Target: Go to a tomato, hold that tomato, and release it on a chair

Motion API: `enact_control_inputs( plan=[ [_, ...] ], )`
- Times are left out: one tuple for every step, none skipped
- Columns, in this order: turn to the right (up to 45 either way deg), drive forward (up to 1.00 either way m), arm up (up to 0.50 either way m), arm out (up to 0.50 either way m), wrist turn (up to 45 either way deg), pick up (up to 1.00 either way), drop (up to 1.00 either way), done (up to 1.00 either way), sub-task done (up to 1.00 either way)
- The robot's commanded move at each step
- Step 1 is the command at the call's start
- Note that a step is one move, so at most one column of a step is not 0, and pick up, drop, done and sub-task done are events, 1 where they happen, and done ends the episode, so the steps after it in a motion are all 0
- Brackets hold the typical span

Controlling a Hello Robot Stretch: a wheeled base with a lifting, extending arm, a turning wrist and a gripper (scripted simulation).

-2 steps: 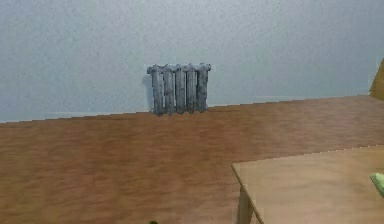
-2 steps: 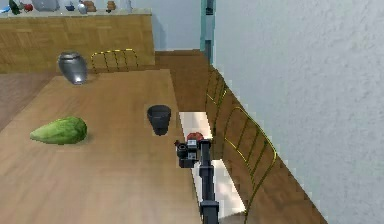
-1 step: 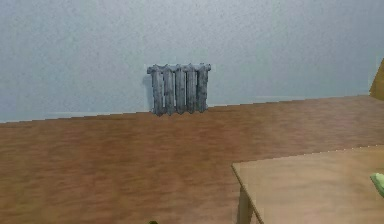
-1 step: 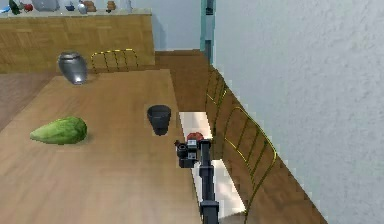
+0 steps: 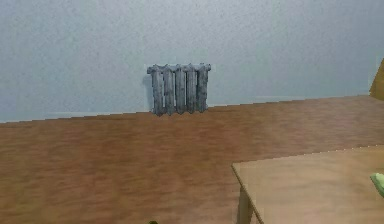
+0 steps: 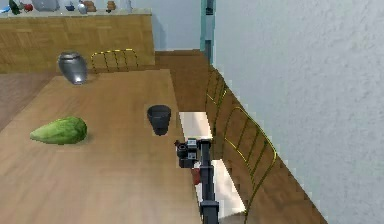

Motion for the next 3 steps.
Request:
enact_control_inputs(
  plan=[
    [0.0,0.00,0.10,0.00,0.0,0.00,0.00,0.00,0.00],
    [0.0,0.00,0.00,-0.08,0.0,0.00,0.00,0.00,0.00],
    [0.0,0.00,0.00,0.00,0.0,0.00,0.00,1.00,0.00]
  ],
)
